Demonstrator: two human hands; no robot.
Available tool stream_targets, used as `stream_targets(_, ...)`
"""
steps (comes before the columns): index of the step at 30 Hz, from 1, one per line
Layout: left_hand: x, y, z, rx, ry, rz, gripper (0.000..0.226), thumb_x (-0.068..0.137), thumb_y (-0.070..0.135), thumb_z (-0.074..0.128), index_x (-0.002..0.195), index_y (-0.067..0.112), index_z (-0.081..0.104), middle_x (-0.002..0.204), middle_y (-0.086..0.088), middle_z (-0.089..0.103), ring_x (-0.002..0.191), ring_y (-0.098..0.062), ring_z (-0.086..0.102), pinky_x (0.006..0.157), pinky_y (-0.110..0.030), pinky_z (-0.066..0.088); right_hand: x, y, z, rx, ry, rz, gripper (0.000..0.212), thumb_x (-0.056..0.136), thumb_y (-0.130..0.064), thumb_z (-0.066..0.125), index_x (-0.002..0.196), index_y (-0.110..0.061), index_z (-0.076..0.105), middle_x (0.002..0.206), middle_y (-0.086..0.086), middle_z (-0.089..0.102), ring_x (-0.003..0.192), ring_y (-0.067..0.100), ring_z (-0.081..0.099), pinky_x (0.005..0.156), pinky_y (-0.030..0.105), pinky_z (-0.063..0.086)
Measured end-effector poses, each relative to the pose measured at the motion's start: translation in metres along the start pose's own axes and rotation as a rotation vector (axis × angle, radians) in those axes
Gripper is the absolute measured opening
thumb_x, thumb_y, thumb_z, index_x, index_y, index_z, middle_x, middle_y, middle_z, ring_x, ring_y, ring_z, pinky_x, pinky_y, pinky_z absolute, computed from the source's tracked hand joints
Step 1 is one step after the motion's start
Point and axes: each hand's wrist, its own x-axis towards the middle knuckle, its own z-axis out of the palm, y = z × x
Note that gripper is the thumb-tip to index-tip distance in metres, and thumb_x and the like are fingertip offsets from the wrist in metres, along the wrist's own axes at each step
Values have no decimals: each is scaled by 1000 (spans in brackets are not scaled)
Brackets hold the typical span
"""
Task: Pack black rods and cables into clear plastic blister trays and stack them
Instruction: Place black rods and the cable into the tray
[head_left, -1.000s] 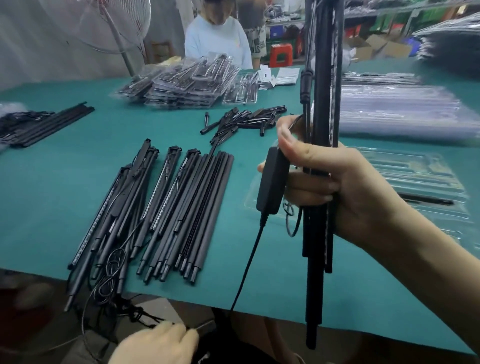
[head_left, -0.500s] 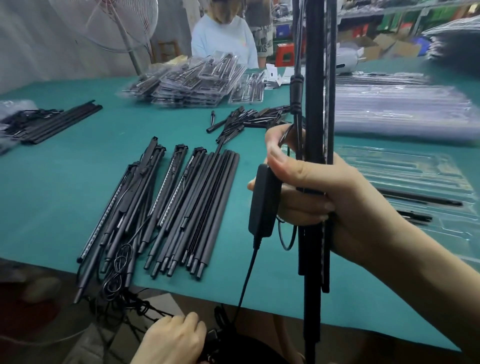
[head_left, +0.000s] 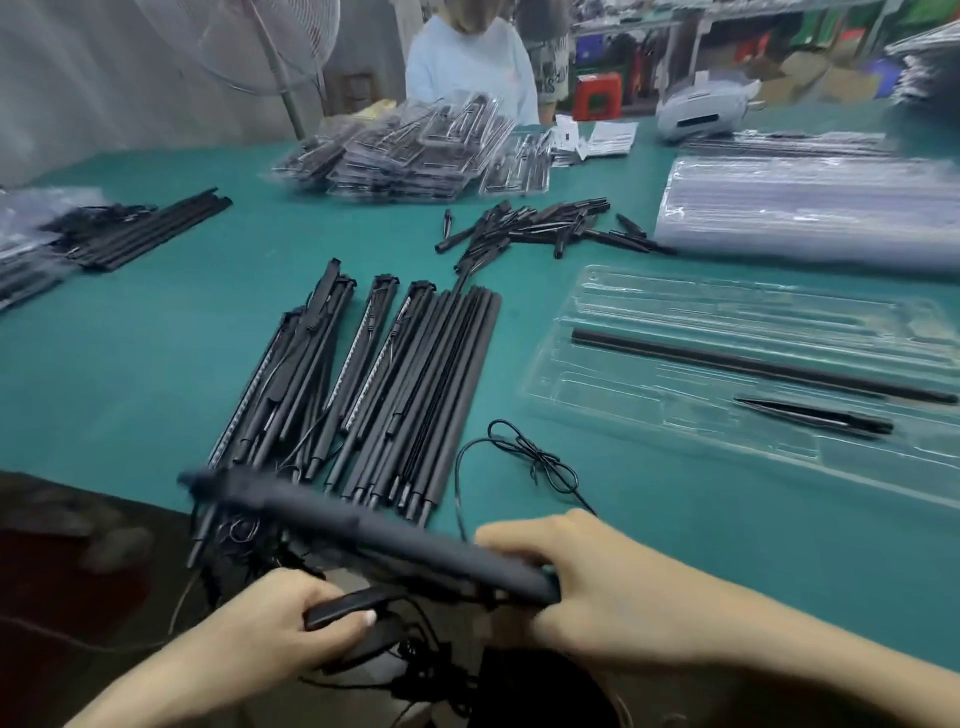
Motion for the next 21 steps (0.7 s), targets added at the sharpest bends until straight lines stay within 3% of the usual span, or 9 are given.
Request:
stream_targets(3,-7,-8,0,264,-46,-62,36,82,59,52,69,26,58,64,8,51,60,-3,50,56,-21,35,-5,-6,-31,391,49,110,15,78,-18,71,75,-25,57,58,-7,51,46,5,40,42,17,32)
stream_targets(6,-3,-4,12,553,-91,-113,20,87,56,48,88,45,64,93,20,64,99,-1,62,75,-5,41,-13,-14,-73,783,118,110,11,72,-20,70,72,-23,60,44,-7,40,30,4,26,35,9,22)
stream_targets(9,10,2,21,742,-157,-155,33,98,35,42,125,21,58,128,2,59,119,-15,55,95,-21,40,-13,-27,-86,900,220,-39,11,77,-19,65,79,-17,54,40,-12,39,27,-1,24,35,6,22)
stream_targets(13,17,14,11,511,-217,-87,22,94,19,42,110,27,54,113,6,58,107,-9,54,84,-22,41,-4,-22,-52,464,407,-17,19,81,-14,74,79,-17,55,50,-7,46,38,5,37,39,16,31)
stream_targets(16,23,11,11,238,-356,-32,22,78,17,42,90,32,52,99,8,56,84,3,49,72,-18,36,-4,-10,-19,2,197,-53,23,81,-17,72,71,-24,53,62,-3,54,56,1,46,52,17,35)
stream_targets(18,28,-13,18,79,-369,-83,32,89,10,38,111,22,57,121,-4,57,77,14,50,77,-8,35,-6,-4,-1,-89,78,-21,29,80,-18,69,65,-28,46,60,-3,50,57,5,46,50,20,33)
stream_targets(19,24,-29,21,-36,-370,-103,28,98,5,34,124,12,44,131,-8,50,73,17,49,76,-4,33,-7,-3,7,-104,43,14,29,80,-18,66,65,-28,44,59,-3,49,57,8,45,50,23,32)
stream_targets(20,25,-39,21,-107,-325,-173,21,101,5,39,121,4,46,129,-14,54,66,17,46,71,-2,34,-8,-2,12,-111,33,37,29,80,-20,65,65,-29,43,59,-3,49,58,10,45,50,26,33)
stream_targets(21,22,-44,22,-145,-318,-182,19,100,9,45,97,12,63,103,-10,69,56,15,43,61,-4,36,-8,-2,14,-100,46,45,28,81,-21,66,66,-28,44,60,-3,51,58,11,46,51,29,36)
